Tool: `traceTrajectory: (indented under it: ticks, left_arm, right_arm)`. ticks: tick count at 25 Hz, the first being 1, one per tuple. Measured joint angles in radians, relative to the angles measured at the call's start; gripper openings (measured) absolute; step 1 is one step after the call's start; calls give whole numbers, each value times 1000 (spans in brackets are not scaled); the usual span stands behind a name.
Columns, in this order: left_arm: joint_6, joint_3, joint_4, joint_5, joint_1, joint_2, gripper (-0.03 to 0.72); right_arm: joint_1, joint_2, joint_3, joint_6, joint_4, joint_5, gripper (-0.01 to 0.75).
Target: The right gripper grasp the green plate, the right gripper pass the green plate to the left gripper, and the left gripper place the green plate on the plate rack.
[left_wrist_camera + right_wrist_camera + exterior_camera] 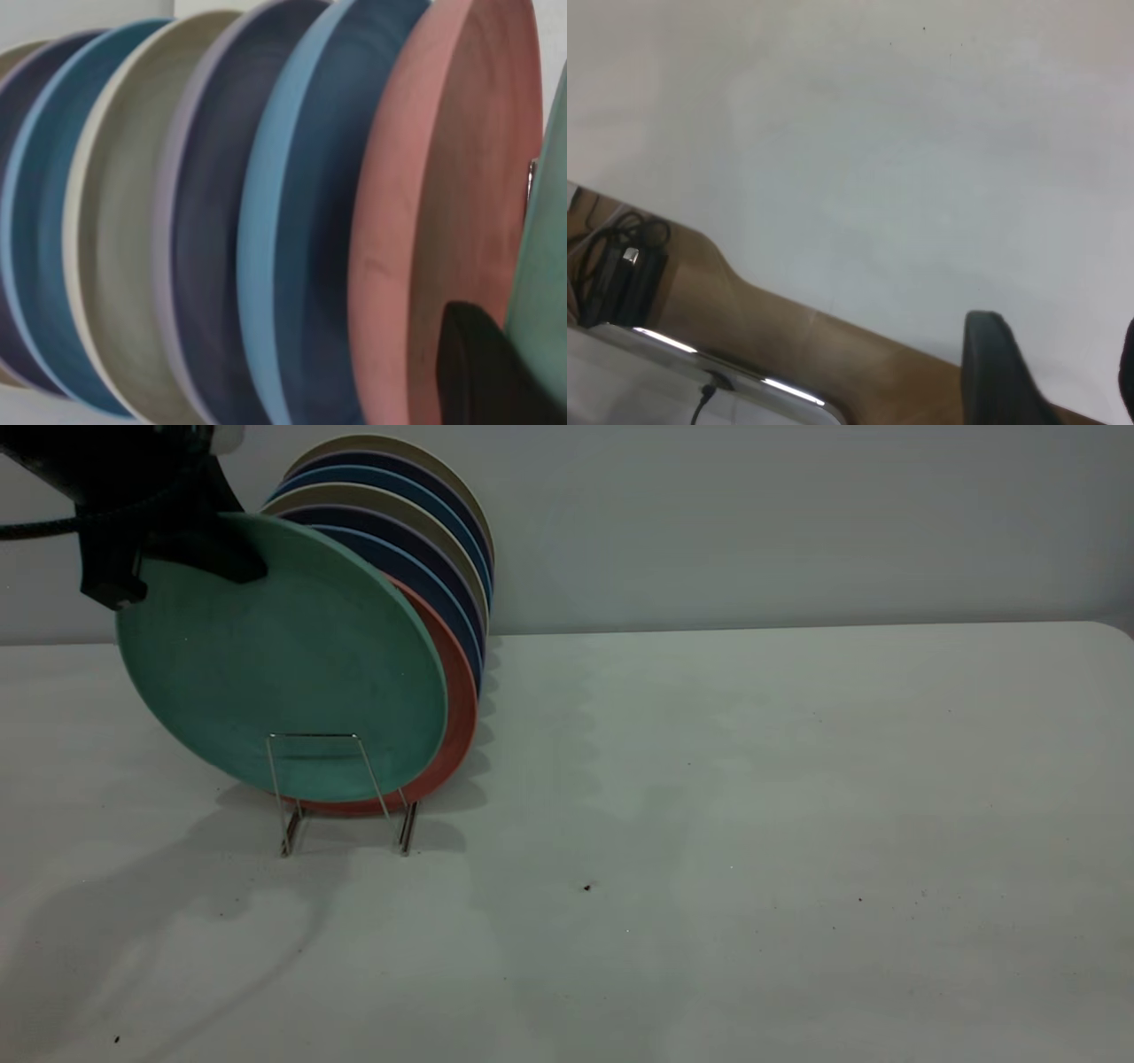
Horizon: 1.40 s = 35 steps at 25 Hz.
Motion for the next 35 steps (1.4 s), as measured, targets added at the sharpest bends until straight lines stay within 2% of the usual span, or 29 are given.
traceTrajectory:
  ticks: [3, 8, 11, 14, 20, 27, 31, 35]
  left_arm:
    - [-1, 0, -1, 6, 0, 8, 160]
    - [-49, 0, -1, 7, 0, 9, 340]
    - [-131, 0, 0, 12, 0, 6, 429]
    - [-241, 0, 27, 54, 0, -26, 479]
    - [-492, 0, 184, 224, 0, -207, 495]
    - [-979, 0, 309, 528, 0, -512, 495]
    - [-1215, 5, 341, 706, 0, -653, 495]
    - [-1353, 82, 342, 752, 0, -772, 495]
  right_arm:
    - [0, 0, 0, 0, 0, -2, 357]
    - [0, 0, 1, 0, -6, -4, 357]
    - [0, 0, 36, 2, -11, -19, 357]
    - [0, 0, 102, 26, -28, -18, 357]
    - [0, -40, 111, 120, -78, -28, 357]
    - [1, -68, 112, 325, -218, -41, 357]
    - [63, -93, 116, 338, -227, -43, 357]
    - [137, -189, 120, 338, -231, -43, 357]
